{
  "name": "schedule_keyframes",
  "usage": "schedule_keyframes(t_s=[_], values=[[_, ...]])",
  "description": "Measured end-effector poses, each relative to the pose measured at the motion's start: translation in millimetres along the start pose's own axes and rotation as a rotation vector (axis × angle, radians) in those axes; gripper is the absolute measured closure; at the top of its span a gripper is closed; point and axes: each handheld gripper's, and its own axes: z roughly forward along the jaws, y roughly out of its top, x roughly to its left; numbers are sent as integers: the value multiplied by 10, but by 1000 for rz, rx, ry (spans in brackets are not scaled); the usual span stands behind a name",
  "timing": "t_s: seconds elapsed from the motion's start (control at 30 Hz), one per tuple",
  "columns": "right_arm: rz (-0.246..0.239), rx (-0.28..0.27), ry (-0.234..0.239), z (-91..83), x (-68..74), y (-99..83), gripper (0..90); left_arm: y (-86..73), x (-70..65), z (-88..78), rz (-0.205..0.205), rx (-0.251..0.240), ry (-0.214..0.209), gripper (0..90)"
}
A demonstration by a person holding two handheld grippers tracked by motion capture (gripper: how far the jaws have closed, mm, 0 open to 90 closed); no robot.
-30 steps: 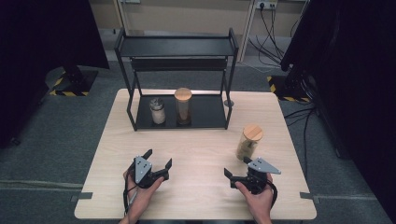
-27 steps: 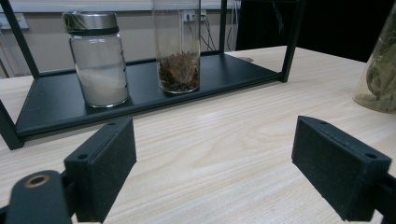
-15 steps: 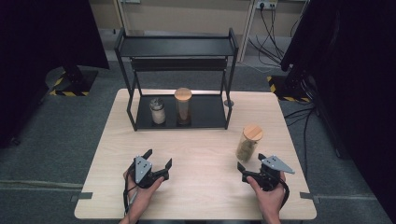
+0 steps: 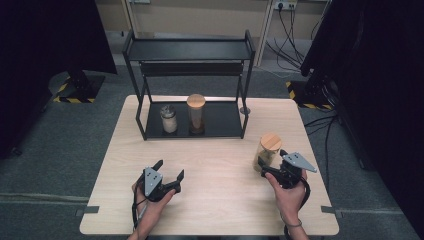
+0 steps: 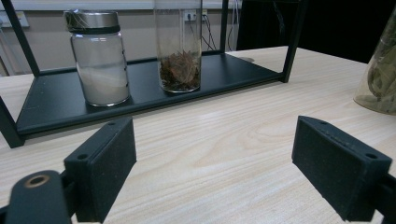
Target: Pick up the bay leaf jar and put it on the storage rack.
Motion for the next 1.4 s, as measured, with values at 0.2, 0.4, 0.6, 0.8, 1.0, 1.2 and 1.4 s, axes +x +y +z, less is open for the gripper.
schedule_keyframes(t_s=[0.2, 0.4, 0.6, 0.8, 1.0, 1.2, 1.4], values=[[-10, 1, -3, 118, -4, 61, 142, 0, -1, -1, 2, -1, -1, 133], [-15, 6, -12, 201, -7, 66, 187, 0, 1, 0, 0, -1, -2, 133], [-16, -5, -13, 236, -30, 66, 236, 0, -1, 0, 2, -1, -2, 133], [-43, -17, -13, 231, -29, 63, 250, 0, -2, -1, 2, -1, -1, 133], [-56, -37, 0, 214, -7, 89, 252, 0, 0, 0, 1, -1, -1, 133], [-79, -73, 35, 169, 104, 172, 252, 0, -3, -1, 3, -1, -1, 133], [-99, -89, 67, 175, 226, 265, 253, 0, -2, 0, 3, 0, -2, 133]])
